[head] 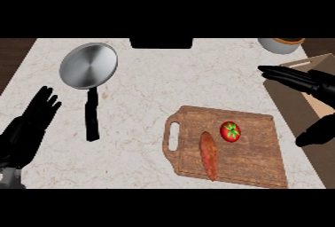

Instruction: Pick the tomato from the cutting board and place it in the cardboard box

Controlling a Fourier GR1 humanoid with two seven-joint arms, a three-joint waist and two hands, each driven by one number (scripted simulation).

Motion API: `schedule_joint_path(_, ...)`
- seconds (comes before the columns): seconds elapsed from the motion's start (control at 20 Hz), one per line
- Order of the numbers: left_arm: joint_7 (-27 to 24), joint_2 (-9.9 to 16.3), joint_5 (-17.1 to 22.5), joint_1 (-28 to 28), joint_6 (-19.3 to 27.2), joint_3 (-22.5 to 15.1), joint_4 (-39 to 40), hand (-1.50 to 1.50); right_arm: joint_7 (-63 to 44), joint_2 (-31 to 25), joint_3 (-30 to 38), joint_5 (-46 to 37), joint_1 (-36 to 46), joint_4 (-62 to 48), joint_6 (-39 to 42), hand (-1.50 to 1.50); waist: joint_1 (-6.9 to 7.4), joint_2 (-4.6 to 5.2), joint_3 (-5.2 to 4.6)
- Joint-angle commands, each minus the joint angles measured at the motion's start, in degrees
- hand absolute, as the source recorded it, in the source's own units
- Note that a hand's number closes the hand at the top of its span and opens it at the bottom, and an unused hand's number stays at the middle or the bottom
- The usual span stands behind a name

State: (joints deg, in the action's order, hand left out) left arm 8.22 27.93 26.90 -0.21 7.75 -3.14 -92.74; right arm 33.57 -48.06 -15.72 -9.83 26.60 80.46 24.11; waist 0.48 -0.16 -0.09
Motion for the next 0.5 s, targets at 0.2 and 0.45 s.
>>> schedule_joint_path(0.2, 1.65, -1.32, -0.55, -1.66, 0.62, 0.87, 0.44, 0.00, -15.91, 2.27, -9.66, -12.70, 0.88, 9.58, 3.11, -1.50, -0.31, 0.05, 0.04)
schedule_joint_path(0.45, 1.10, -1.38, -0.61, -0.90, -2.44, 1.72, 2.27, 0.00, -26.92, 5.66, -9.60, -10.50, 2.19, 11.79, 12.80, -1.50, -0.37, 0.04, 0.02)
